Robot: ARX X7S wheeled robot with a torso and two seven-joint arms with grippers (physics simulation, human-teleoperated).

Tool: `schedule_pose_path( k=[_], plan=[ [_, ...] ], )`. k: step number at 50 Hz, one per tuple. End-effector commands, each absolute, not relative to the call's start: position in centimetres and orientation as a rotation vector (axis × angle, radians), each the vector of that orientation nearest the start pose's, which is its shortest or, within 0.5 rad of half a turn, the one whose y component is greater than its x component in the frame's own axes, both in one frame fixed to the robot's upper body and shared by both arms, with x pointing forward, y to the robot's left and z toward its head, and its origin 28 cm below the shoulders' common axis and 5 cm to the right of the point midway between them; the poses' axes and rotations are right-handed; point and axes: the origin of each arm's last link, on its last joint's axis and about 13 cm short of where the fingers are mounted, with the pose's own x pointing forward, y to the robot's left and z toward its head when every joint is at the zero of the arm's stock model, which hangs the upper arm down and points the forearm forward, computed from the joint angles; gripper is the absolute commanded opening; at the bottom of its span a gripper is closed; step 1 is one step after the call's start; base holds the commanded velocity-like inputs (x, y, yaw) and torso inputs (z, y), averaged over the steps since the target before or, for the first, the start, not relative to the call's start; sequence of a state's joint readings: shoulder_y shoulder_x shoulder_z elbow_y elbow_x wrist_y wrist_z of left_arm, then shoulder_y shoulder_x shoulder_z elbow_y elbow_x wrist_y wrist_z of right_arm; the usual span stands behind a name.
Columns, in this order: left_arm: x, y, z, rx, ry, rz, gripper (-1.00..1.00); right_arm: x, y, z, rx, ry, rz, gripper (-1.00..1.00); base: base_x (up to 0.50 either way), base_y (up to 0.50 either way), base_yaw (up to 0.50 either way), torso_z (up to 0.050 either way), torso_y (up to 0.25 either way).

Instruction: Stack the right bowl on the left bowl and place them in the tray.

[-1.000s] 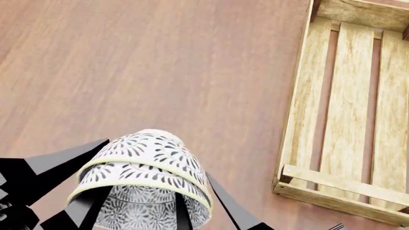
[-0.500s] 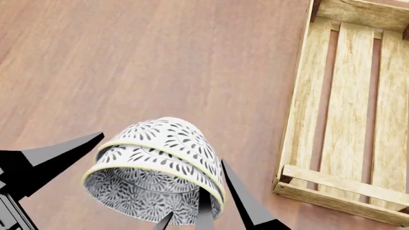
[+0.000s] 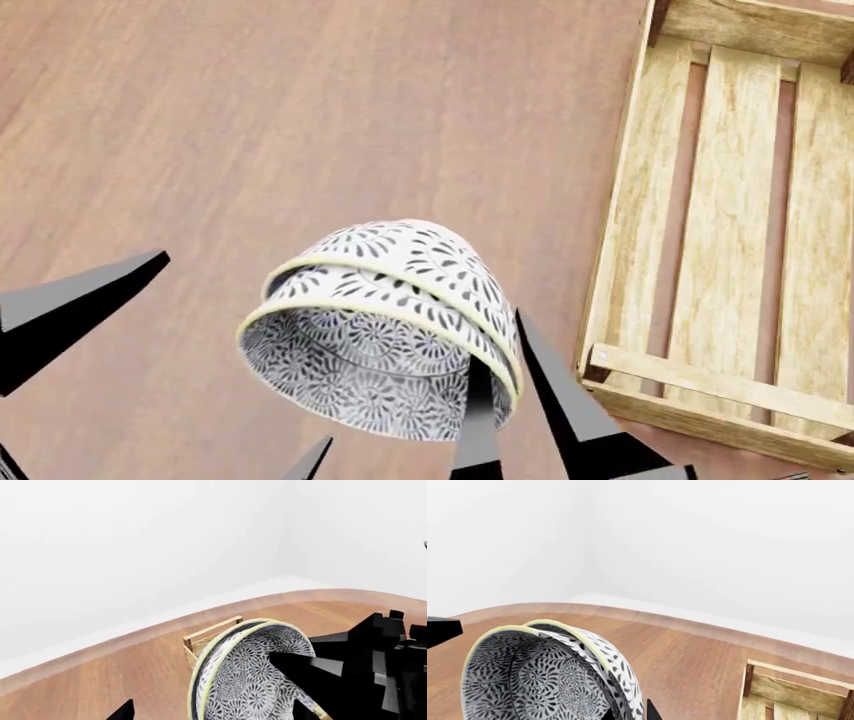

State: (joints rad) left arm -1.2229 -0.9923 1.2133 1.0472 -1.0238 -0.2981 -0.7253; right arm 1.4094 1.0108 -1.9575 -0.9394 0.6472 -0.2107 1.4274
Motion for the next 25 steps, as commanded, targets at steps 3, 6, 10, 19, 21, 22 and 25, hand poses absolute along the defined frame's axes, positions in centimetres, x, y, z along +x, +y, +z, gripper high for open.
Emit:
schedule_pose_path(
  k=[3,6,10,19,21,22,25],
  plan=[
    [13.2,19.8,24.8,0.258,-0.475,-0.728,1.00,14.8,-9.4,21.3,-0.038,-0.496,0.231,-1.00,0.00,0.00,0.00,0.000,0.000],
    [12.8,20.1,24.9,0.247,-0.490,-0.710,1.00,14.9,-9.5,21.7,-0.048,-0.493,0.221,-1.00,0.00,0.00,0.00,0.000,0.000],
    [12.2,20.3,24.7,0.222,-0.517,-0.692,1.00,15.2,-9.9,22.4,-0.057,-0.492,0.204,-1.00,0.00,0.00,0.00,0.000,0.000],
    [11.7,20.9,23.1,0.204,-0.547,-0.626,1.00,15.5,-10.8,24.0,-0.056,-0.487,0.147,-1.00,0.00,0.00,0.00,0.000,0.001],
    [11.6,20.9,22.8,0.203,-0.553,-0.617,1.00,15.6,-11.2,24.5,-0.053,-0.478,0.134,-1.00,0.00,0.00,0.00,0.000,0.000],
    [11.6,20.9,22.7,0.203,-0.553,-0.615,1.00,15.7,-11.3,24.5,-0.057,-0.477,0.129,-1.00,0.00,0.00,0.00,0.000,0.000],
    [11.5,20.9,22.4,0.192,-0.557,-0.609,1.00,15.8,-11.5,24.8,-0.058,-0.467,0.116,-1.00,0.00,0.00,0.00,0.000,0.000]
  ],
)
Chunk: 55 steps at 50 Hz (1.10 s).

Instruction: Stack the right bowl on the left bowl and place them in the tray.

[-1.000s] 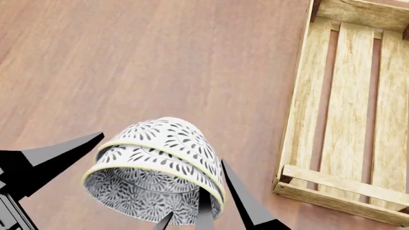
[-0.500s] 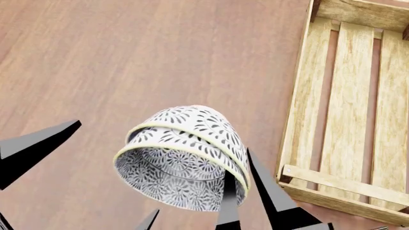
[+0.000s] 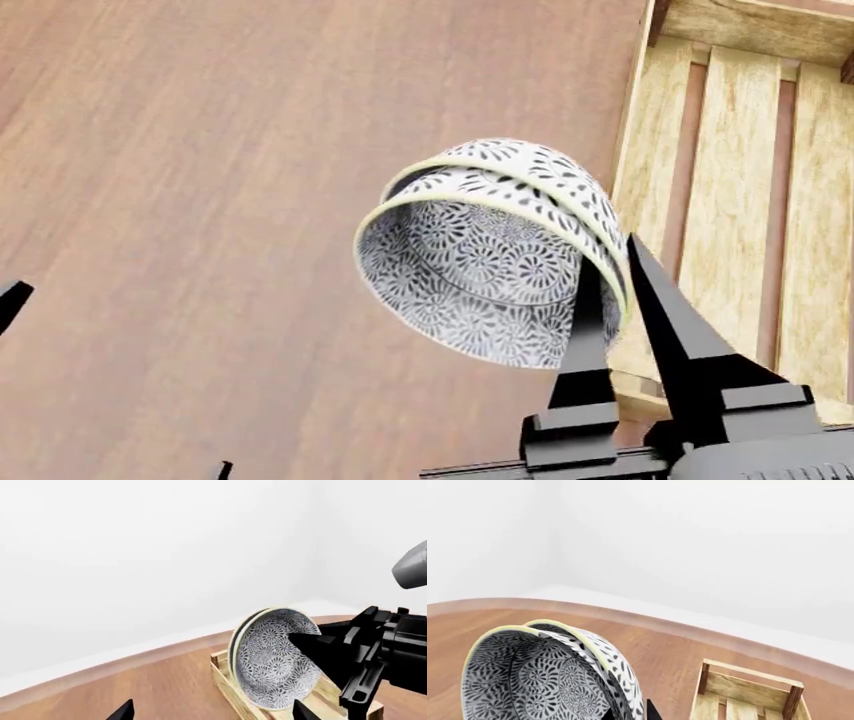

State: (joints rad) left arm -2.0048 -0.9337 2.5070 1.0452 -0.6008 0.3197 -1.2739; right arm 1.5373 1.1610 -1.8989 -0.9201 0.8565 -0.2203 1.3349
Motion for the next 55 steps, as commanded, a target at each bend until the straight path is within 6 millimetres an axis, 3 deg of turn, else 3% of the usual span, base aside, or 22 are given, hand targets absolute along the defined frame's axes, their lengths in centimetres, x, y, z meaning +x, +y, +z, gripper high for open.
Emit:
schedule_pose_path(
  k=[1,11,28,38,55],
  plan=[
    [11.4,21.0,22.3,0.188,-0.559,-0.601,1.00,15.8,-11.7,25.0,-0.059,-0.463,0.104,-1.00,0.00,0.00,0.00,0.000,0.000],
    [11.3,20.9,20.7,0.182,-0.565,-0.559,1.00,16.5,-13.3,26.6,-0.007,-0.433,0.023,-1.00,0.00,0.00,0.00,0.001,0.001],
    [11.5,20.8,18.5,0.065,-0.591,-0.512,1.00,18.4,-14.1,28.0,0.080,-0.384,-0.041,-1.00,0.00,0.00,0.00,0.000,0.001],
    [11.2,20.9,18.2,-0.004,-0.613,-0.488,1.00,20.4,-14.4,28.6,0.154,-0.337,-0.055,-1.00,0.00,0.00,0.00,0.000,0.001],
    [11.2,20.5,17.9,-0.035,-0.604,-0.501,1.00,25.5,-15.5,30.6,0.343,-0.234,-0.127,-1.00,0.00,0.00,0.00,0.001,0.001]
  ],
)
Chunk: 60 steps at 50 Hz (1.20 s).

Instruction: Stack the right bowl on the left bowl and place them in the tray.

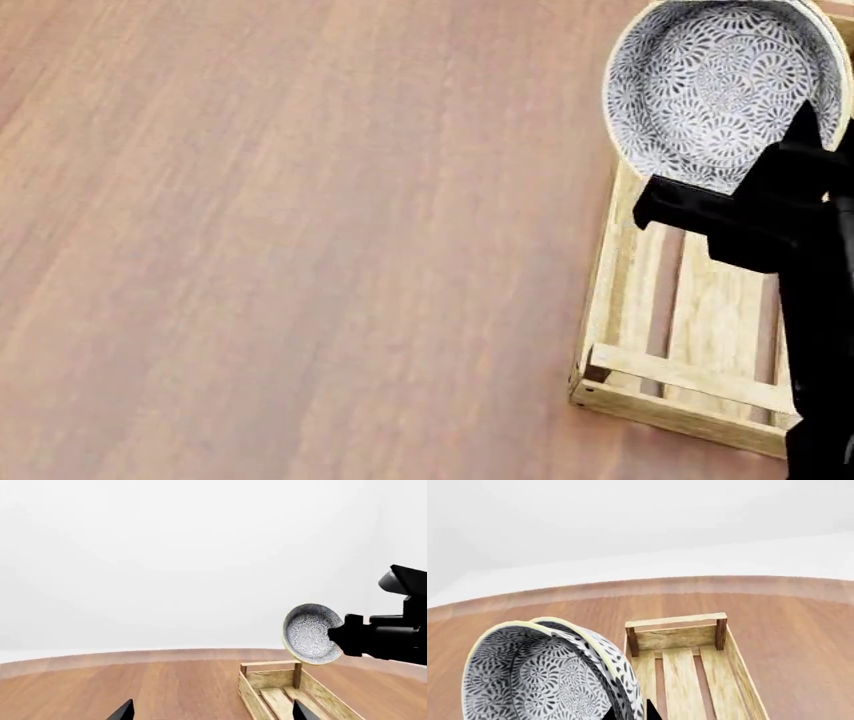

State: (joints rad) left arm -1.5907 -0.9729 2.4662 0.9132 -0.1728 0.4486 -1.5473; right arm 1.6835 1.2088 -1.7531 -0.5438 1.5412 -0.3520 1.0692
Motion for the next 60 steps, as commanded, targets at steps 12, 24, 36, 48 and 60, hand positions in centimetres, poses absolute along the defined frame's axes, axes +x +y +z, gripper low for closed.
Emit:
schedule_pose_path(
  k=[12,24,36,48,60],
  plan=[
    [11.0,20.5,18.4,-0.059,-0.614,-0.505,1.00,28.5,-16.3,30.7,0.568,-0.183,-0.201,-1.00,0.00,0.00,0.00,0.000,0.001],
    [10.6,20.7,18.9,-0.081,-0.628,-0.500,1.00,31.2,-16.1,31.4,0.721,-0.093,-0.244,-1.00,0.00,0.00,0.00,0.001,0.002],
    [10.4,20.8,19.1,-0.088,-0.637,-0.495,1.00,33.2,-15.8,32.6,0.799,-0.011,-0.317,-1.00,0.00,0.00,0.00,0.000,0.001],
    [10.5,20.8,19.0,-0.092,-0.631,-0.493,1.00,34.4,-16.2,33.7,0.802,-0.017,-0.391,-1.00,0.00,0.00,0.00,0.000,0.001],
    [10.7,20.8,18.8,-0.087,-0.622,-0.492,1.00,36.2,-16.4,32.6,0.879,0.014,-0.459,-1.00,0.00,0.00,0.00,0.001,0.001]
  ],
)
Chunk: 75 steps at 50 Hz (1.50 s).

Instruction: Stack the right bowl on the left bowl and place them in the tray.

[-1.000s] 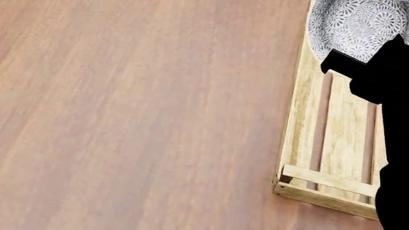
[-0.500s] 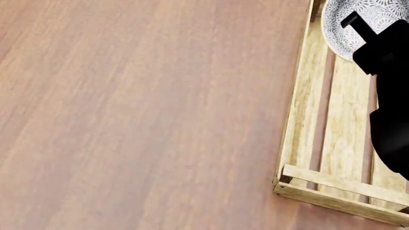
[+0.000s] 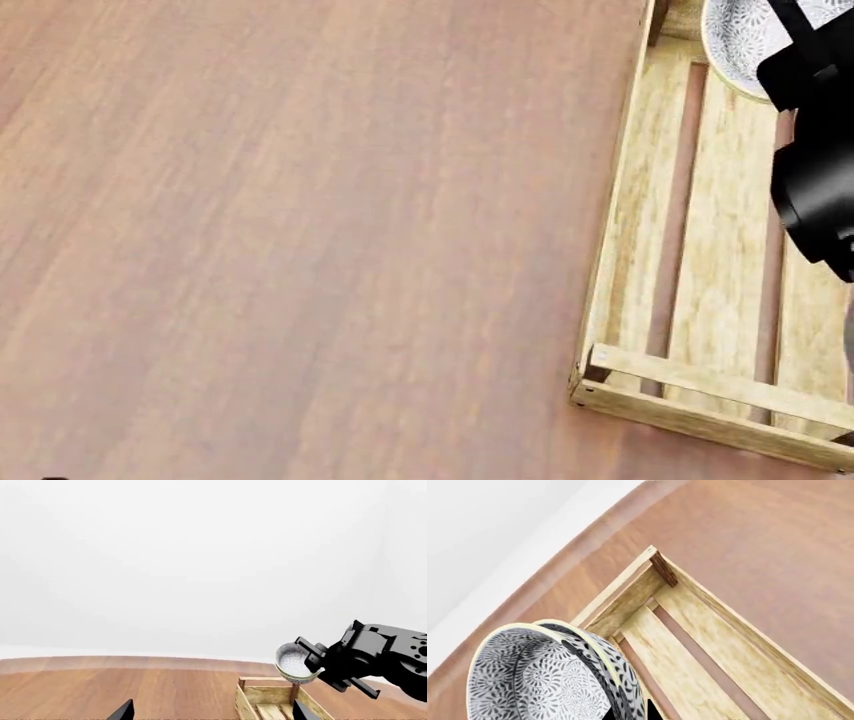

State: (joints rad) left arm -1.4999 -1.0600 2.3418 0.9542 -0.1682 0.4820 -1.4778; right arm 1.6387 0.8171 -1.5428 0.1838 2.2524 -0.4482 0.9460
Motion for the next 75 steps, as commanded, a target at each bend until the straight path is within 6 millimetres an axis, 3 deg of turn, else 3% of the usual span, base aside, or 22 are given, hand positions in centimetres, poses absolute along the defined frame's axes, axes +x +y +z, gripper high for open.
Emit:
schedule_pose_path(
  k=[1,9,13,38,52,62,75],
  plan=[
    [10.7,20.8,18.8,-0.094,-0.623,-0.491,1.00,36.4,-16.3,32.6,0.888,0.017,-0.458,-1.00,0.00,0.00,0.00,0.000,0.000],
    [10.6,20.9,18.9,-0.100,-0.627,-0.487,1.00,37.0,-16.1,31.9,0.942,0.036,-0.468,-1.00,0.00,0.00,0.00,0.000,0.001],
    [10.8,21.2,18.9,-0.119,-0.624,-0.479,1.00,36.9,-16.2,31.6,1.090,0.028,-0.451,-1.00,0.00,0.00,0.00,0.000,0.003],
    [11.1,21.1,18.4,-0.125,-0.606,-0.480,1.00,38.9,-16.6,29.8,1.244,0.064,-0.511,-1.00,0.00,0.00,0.00,0.000,0.001],
    [11.1,21.2,18.5,-0.133,-0.604,-0.481,1.00,40.2,-16.7,28.6,1.241,0.100,-0.550,-1.00,0.00,0.00,0.00,0.000,0.001],
    [11.1,21.4,18.6,-0.136,-0.608,-0.470,1.00,40.9,-16.2,29.0,1.220,0.106,-0.545,-1.00,0.00,0.00,0.00,0.001,0.001],
    [10.9,21.6,18.7,-0.134,-0.611,-0.456,1.00,41.1,-16.7,27.4,1.181,0.144,-0.609,-1.00,0.00,0.00,0.00,0.000,0.001]
  ],
)
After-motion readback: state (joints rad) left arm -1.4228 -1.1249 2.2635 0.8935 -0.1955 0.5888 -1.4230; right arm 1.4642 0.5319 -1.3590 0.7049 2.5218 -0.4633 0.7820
